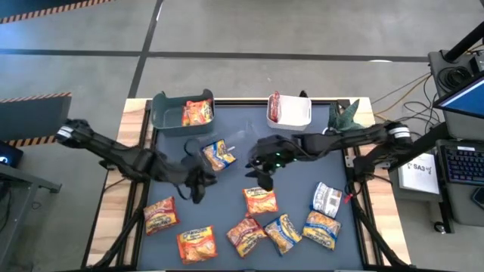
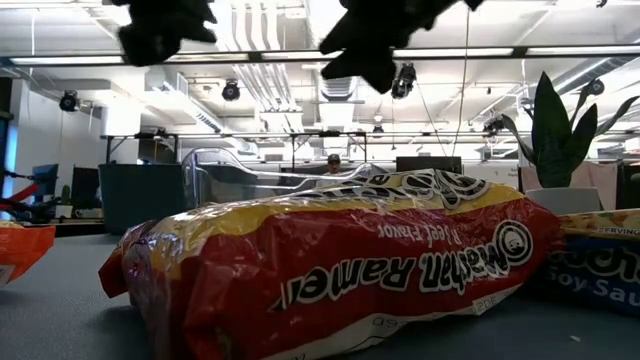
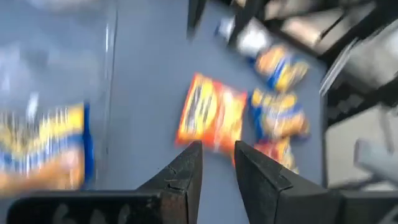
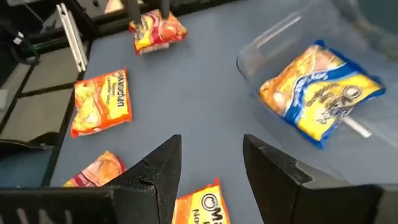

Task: Sort Maruchan noodles
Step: Put the red noodle pack into the white bin

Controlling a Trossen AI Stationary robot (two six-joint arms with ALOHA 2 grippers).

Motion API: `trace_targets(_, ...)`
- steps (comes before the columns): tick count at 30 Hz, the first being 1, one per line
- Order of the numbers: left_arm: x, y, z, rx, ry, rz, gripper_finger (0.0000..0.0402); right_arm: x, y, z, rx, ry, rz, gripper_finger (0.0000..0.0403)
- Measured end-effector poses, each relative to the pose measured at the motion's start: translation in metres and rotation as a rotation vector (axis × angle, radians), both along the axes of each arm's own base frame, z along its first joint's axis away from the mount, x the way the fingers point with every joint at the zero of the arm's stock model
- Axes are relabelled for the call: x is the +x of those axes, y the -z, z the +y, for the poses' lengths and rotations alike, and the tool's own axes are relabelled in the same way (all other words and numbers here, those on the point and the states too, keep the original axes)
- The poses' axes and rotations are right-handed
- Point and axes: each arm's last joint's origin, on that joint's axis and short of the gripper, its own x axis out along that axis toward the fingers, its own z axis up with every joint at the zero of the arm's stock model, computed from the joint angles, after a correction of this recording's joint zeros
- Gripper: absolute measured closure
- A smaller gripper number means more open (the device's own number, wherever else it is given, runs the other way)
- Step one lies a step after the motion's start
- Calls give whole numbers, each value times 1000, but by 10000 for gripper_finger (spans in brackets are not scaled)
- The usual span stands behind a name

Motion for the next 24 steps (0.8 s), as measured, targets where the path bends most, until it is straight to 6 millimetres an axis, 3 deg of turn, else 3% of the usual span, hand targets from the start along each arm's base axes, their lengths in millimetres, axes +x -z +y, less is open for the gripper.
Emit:
trace_targets(7,2,4,-44,-67,-24,504,325,-37,0,-1,-20,-6,-154,247)
trace_targets(13,7,20,-96,-65,-38,795,315,-59,4,-3,-29,-2,-296,248)
trace_targets(18,11,38,-127,-13,-141,969,275,-65,7,-3,-27,-5,-368,248)
trace_targets(24,17,61,-145,132,-255,1139,214,-65,9,-2,-24,-9,-363,248)
